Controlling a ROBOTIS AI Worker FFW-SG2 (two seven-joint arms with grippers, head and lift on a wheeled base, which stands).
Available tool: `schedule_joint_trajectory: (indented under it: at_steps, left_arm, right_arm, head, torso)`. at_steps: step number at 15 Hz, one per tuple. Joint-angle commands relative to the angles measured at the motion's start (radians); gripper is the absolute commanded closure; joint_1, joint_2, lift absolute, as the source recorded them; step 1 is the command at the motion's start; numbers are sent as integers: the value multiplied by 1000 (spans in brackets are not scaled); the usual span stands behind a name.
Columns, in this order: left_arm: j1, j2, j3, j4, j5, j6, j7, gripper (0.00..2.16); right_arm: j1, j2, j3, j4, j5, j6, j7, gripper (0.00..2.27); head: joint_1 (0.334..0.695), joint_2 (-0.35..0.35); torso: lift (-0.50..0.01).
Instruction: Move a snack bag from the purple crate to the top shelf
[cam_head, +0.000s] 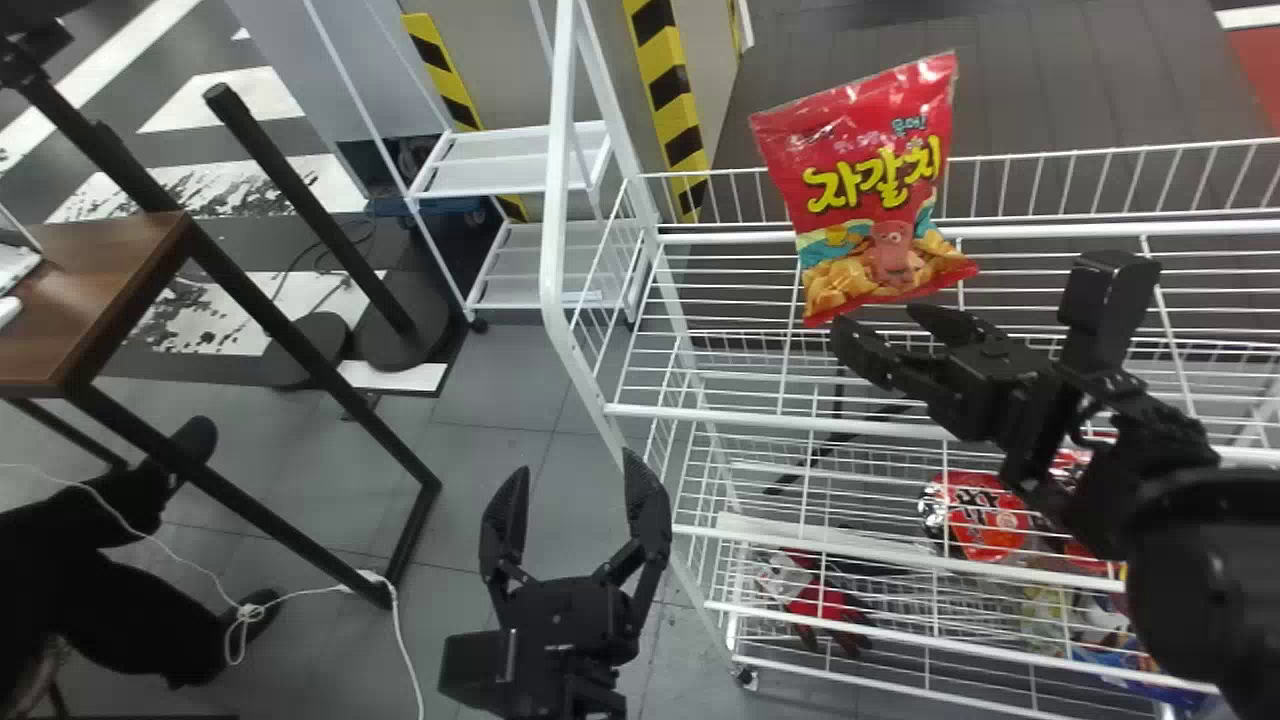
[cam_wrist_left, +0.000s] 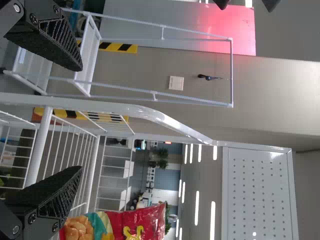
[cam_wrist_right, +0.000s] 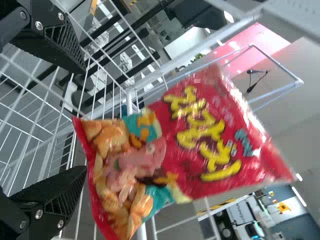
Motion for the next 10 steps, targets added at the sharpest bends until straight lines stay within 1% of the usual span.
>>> schedule_joint_trajectory:
  at_steps: [1,2,3,4,5,6,7,8,10]
  left_arm:
    - [0,0,-1,-6,-2,5,17,117]
    - [0,-1,-7,-8,-2,2,44,110]
    - [0,-1,-13,-12,-8,2,77,100]
    - [0,-1,-16,-22,-15,2,98,93]
    - [4,2,-16,-31,-18,11,98,83]
    - [7,5,-23,-40,-28,35,93,80]
    - [8,3,-24,-40,-31,39,93,80]
    - [8,3,-29,-38,-31,39,96,73]
    - [8,3,-43,-49,-43,66,100,46]
  right_arm:
    - [113,-20,-10,-172,73,-1,-34,167]
    - [165,-69,-34,-221,81,-44,-51,167]
    - [224,-107,-70,-270,107,-80,-63,164]
    - [273,-124,-106,-312,146,-105,-83,164]
    - [331,-132,-160,-336,175,-175,-82,164]
    - [386,-150,-208,-350,179,-255,-71,164]
    - [426,-160,-241,-362,179,-304,-60,164]
    - [464,-160,-281,-378,179,-310,-32,164]
    - [521,-160,-329,-387,179,-335,-16,164]
  head:
    - [695,350]
    - [695,350]
    - [695,350]
    - [695,349]
    - [695,326]
    - [695,298]
    - [695,237]
    - [695,208]
    - [695,153]
  torso:
    - [1]
    - [1]
    - [1]
    - [1]
    - [1]
    - [1]
    - [1]
    - [1]
    - [1]
